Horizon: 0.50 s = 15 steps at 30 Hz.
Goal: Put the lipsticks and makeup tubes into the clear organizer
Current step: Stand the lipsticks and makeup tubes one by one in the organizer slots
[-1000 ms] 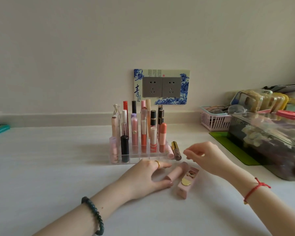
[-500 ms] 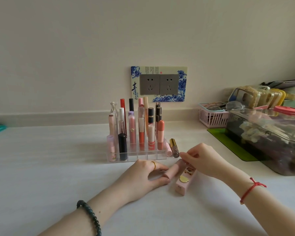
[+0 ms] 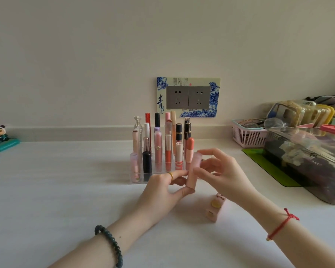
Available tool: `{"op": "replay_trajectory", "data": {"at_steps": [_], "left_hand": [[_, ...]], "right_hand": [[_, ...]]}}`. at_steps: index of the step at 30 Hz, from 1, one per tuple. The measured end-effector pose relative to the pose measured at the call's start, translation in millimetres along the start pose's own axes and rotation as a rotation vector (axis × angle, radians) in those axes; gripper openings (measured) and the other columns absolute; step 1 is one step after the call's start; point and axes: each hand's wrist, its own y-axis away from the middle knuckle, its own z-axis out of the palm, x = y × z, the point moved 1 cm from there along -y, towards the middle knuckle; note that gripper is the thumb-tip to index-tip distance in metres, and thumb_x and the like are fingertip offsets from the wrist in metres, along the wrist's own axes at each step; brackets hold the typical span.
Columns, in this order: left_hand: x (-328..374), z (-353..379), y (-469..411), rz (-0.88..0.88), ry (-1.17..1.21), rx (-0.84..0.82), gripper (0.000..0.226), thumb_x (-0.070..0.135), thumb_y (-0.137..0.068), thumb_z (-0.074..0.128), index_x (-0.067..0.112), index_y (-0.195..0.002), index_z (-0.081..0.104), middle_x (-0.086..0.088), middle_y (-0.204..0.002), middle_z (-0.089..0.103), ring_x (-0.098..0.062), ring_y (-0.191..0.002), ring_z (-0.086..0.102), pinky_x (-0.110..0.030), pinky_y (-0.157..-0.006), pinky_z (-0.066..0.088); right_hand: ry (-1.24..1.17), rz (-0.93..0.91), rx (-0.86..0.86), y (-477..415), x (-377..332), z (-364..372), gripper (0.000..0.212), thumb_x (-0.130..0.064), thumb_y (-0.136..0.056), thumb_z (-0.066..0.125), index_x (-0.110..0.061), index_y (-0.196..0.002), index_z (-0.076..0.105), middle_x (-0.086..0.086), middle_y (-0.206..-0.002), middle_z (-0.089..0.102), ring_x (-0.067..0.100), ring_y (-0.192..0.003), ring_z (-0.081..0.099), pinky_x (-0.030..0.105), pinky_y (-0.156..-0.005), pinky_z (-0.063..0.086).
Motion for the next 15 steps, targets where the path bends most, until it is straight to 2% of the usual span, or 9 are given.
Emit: {"op": "replay_trajectory", "data": {"at_steps": [4, 9, 12, 15], "left_hand": [[-2, -5, -2, -0.005, 0.038, 0.131, 0.04, 0.018, -0.073, 0.074, 0.037, -0.106, 0.062, 0.016, -0.088, 0.07, 0.005, -0.085, 0.062, -0.006, -0.079, 0.044], [-5, -19, -4, 0.028, 0.012, 0.271, 0.046, 0.011, -0.077, 0.07, 0.043, -0.105, 0.053, 0.028, -0.088, 0.062, 0.013, -0.083, 0.058, -0.003, -0.08, 0.042], [-14, -27, -7, 0.006, 0.014, 0.329, 0.044, 0.011, -0.08, 0.067, 0.025, -0.12, 0.057, 0.016, -0.098, 0.066, 0.006, -0.09, 0.06, -0.002, -0.081, 0.041], [-19, -33, -8, 0.002, 0.033, 0.353, 0.044, 0.011, -0.081, 0.065, 0.019, -0.123, 0.055, 0.01, -0.106, 0.066, 0.008, -0.097, 0.059, -0.002, -0.084, 0.041]], "right_hand": [[-0.098, -0.084, 0.034, -5, -12, 15, 0.039, -0.01, -0.078, 0.068, -0.026, -0.11, 0.054, -0.002, -0.082, 0.067, 0.003, -0.064, 0.065, 0.015, -0.057, 0.05], [-0.09, -0.17, 0.041, -23, -26, 32, 0.039, -0.009, -0.078, 0.068, -0.025, -0.11, 0.053, -0.001, -0.084, 0.065, 0.012, -0.071, 0.066, 0.025, -0.063, 0.057], [-0.065, -0.187, 0.038, -34, -30, 47, 0.035, -0.013, -0.079, 0.068, -0.027, -0.108, 0.053, 0.002, -0.089, 0.067, 0.014, -0.078, 0.067, 0.027, -0.065, 0.057], [-0.059, -0.182, 0.029, -44, -31, 60, 0.031, -0.017, -0.081, 0.066, -0.026, -0.108, 0.053, 0.0, -0.088, 0.068, 0.011, -0.08, 0.066, 0.027, -0.072, 0.056]]}}
